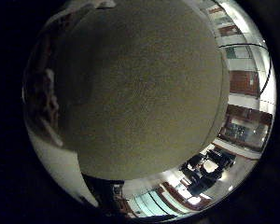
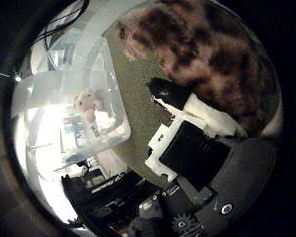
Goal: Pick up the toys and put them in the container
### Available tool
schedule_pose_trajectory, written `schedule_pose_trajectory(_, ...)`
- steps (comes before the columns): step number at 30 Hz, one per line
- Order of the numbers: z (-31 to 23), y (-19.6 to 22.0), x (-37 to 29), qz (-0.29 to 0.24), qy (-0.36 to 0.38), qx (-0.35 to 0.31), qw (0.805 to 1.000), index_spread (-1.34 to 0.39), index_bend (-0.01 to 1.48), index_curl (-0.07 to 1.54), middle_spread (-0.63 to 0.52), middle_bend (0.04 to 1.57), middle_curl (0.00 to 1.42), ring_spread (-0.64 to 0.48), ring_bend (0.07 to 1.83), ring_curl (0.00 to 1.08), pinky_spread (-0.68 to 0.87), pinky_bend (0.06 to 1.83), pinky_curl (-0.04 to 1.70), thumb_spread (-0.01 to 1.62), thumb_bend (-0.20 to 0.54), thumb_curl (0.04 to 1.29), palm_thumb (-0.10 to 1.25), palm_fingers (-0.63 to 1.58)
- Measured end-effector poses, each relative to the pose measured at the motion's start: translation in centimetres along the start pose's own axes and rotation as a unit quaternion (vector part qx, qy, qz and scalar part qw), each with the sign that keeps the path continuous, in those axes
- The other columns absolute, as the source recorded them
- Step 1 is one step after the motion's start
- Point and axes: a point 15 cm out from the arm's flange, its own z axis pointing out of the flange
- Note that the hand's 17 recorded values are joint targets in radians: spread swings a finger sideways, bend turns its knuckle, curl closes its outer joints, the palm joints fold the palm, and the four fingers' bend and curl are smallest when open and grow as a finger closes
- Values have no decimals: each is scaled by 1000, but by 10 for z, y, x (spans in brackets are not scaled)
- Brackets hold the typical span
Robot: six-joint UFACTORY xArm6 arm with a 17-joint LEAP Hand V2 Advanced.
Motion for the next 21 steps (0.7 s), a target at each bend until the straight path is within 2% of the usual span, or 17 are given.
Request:
schedule_pose_trajectory(2,-3,2,4,-5,1,-2,1000,-406,492,466,-209,773,548,-227,953,473,-286,1116,178,1016,-5,394,812,1438)
schedule_pose_trajectory(5,-24,-4,19,-3,8,8,1000,-372,783,609,-192,979,627,-226,1107,535,-278,1289,289,986,-6,440,903,1381)
schedule_pose_trajectory(7,-48,-12,30,-1,16,24,1000,-338,896,670,-177,1095,667,-224,1190,571,-253,1373,343,973,2,473,965,1325)
schedule_pose_trajectory(10,-86,-15,44,6,27,44,999,-297,986,727,-157,1199,698,-212,1301,615,-217,1456,410,949,-7,525,1033,1258)
schedule_pose_trajectory(15,-163,-13,35,-2,36,67,997,-259,1067,766,-132,1262,702,-184,1383,635,-188,1494,479,918,-13,602,1065,1213)
schedule_pose_trajectory(21,-271,-16,-27,-42,31,91,994,-243,1090,771,-122,1296,692,-170,1424,629,-179,1486,538,889,-15,670,1059,1195)
